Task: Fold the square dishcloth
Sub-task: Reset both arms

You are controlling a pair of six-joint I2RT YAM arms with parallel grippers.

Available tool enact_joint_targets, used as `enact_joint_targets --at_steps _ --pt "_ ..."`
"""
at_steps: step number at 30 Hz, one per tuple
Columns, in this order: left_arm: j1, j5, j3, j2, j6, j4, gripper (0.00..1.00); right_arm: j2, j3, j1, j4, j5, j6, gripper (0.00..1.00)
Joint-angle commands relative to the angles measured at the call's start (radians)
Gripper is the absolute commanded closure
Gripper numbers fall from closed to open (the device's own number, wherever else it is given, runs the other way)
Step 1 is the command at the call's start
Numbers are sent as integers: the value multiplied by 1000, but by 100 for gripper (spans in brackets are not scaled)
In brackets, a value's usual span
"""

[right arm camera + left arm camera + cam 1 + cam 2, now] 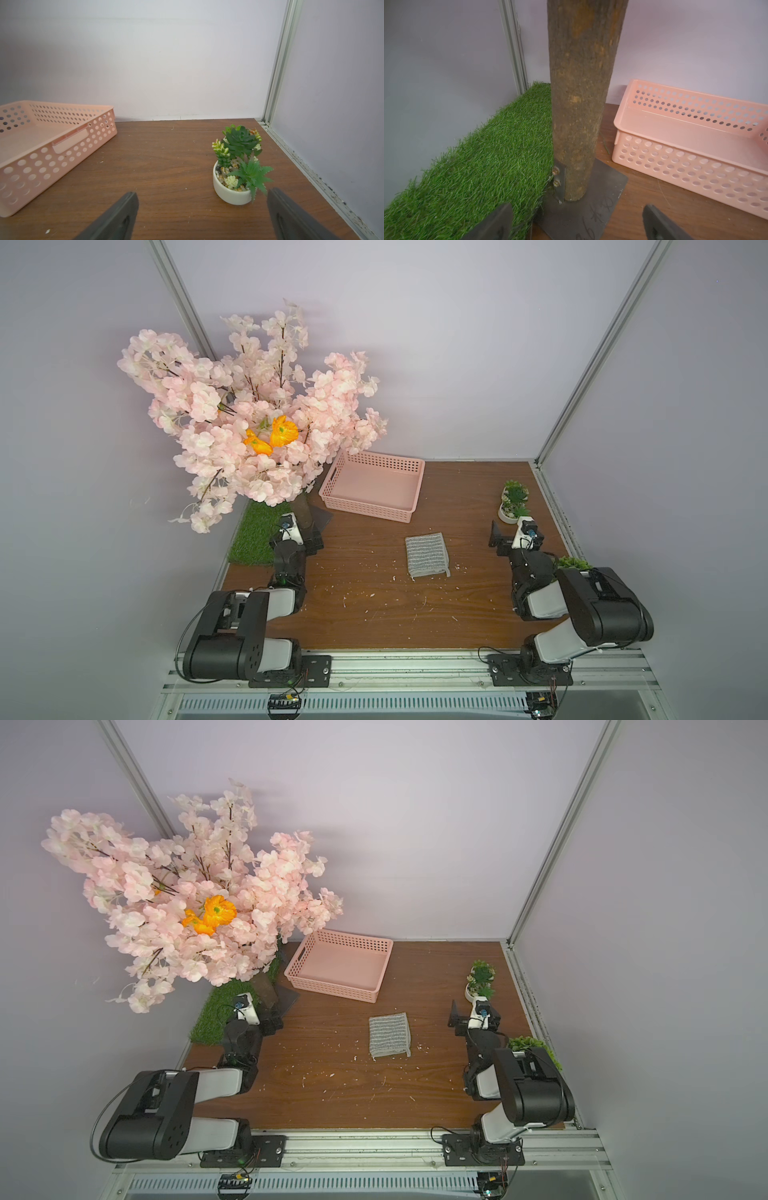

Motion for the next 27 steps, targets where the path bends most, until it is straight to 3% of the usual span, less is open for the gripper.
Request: enact_joint_targets --at_steps 1,13,27 --pt "10 43 5 57 29 104 0 -2 10 -6 20 -21 -12 1" --pt "7 113 -9 134 63 190 0 0 33 -4 -22 3 -5 1" --pt "9 86 -7 137 49 189 0 4 60 -4 -65 -46 -25 1"
